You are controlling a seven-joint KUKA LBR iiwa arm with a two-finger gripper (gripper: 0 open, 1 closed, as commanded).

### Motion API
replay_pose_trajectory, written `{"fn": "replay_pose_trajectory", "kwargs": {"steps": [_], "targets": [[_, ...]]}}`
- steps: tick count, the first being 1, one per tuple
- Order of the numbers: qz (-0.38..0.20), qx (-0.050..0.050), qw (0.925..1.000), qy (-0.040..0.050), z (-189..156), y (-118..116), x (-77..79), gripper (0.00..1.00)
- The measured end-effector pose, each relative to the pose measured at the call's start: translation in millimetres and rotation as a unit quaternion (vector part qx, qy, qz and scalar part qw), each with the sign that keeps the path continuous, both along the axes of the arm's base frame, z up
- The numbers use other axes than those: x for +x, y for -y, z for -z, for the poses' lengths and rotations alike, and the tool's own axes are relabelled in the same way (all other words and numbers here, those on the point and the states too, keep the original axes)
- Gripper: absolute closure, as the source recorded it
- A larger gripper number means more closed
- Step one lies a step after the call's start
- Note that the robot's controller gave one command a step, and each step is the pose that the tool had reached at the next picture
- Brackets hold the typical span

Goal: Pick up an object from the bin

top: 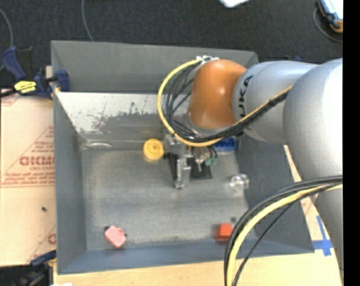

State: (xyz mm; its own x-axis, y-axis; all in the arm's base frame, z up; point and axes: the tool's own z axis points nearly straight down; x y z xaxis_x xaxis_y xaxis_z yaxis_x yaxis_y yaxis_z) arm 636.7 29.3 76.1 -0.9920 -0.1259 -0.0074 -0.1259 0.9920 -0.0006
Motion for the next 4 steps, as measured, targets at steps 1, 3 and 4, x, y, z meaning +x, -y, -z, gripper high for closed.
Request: {"fn": "replay_pose_trajectory", "kwargs": {"steps": [1,3,4], "targets": [[0.040,0.001,0.9992,0.0029,3,-5,14.4,0.00],[0.037,0.001,0.9993,0.0042,5,36,19.1,0.00],[0.046,0.001,0.9989,0.0044,0,24,1.9,1.00]]}}
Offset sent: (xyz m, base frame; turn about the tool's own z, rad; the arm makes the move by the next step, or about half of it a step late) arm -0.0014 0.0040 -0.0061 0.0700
